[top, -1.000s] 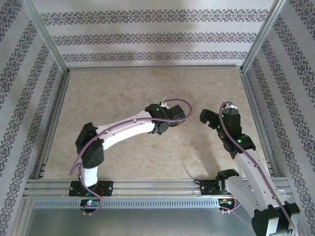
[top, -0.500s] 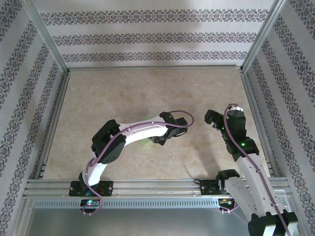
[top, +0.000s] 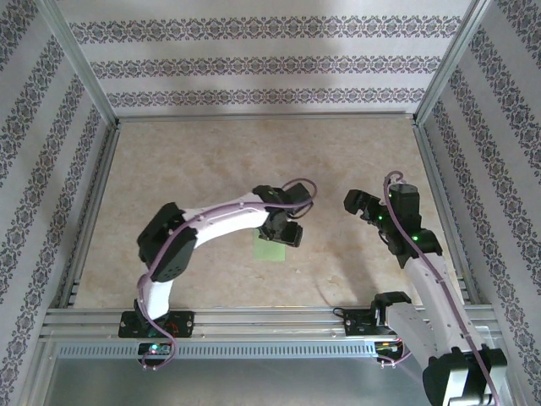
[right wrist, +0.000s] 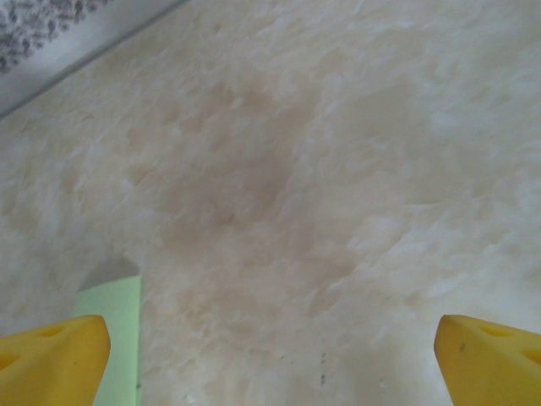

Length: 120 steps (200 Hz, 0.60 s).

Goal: Fold a paper plane with a square sheet of paper (fold left side to right side)
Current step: Turn over the paper at the center of the table, then third fold the triangle at the center of the table.

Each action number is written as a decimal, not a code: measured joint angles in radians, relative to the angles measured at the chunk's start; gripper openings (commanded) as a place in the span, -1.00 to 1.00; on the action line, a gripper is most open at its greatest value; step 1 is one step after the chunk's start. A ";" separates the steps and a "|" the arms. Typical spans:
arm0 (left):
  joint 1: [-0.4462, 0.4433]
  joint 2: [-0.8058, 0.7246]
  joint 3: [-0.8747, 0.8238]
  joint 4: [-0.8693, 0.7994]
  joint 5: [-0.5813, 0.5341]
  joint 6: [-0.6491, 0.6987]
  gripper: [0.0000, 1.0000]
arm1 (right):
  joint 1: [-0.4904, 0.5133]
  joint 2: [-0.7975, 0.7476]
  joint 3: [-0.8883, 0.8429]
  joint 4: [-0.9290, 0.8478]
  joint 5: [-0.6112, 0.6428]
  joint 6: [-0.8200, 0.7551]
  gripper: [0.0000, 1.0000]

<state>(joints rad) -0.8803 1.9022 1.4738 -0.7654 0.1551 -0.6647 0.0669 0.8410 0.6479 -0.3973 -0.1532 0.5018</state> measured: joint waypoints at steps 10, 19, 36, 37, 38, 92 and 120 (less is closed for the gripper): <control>0.035 -0.066 -0.060 0.077 0.052 -0.011 0.32 | 0.000 0.032 0.000 0.005 -0.057 0.009 0.78; 0.068 -0.126 -0.113 0.144 0.089 -0.025 0.32 | 0.000 0.057 0.000 0.011 -0.107 0.023 0.62; 0.140 -0.244 -0.233 0.281 0.144 -0.052 0.32 | 0.001 0.104 -0.002 0.047 -0.198 0.057 0.31; 0.146 -0.253 -0.243 0.291 0.148 -0.053 0.32 | 0.001 0.107 -0.002 0.052 -0.206 0.068 0.29; 0.149 -0.257 -0.248 0.295 0.149 -0.054 0.32 | 0.001 0.108 -0.002 0.054 -0.209 0.071 0.27; 0.338 -0.478 -0.592 0.597 0.208 -0.145 0.32 | 0.195 0.320 -0.045 0.262 -0.328 0.221 -0.48; 0.378 -0.523 -0.681 0.677 0.212 -0.183 0.30 | 0.337 0.488 -0.045 0.378 -0.330 0.288 -0.82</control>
<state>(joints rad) -0.5026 1.3796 0.7929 -0.0883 0.3668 -0.8478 0.4038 1.3285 0.6025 -0.0196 -0.4828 0.7895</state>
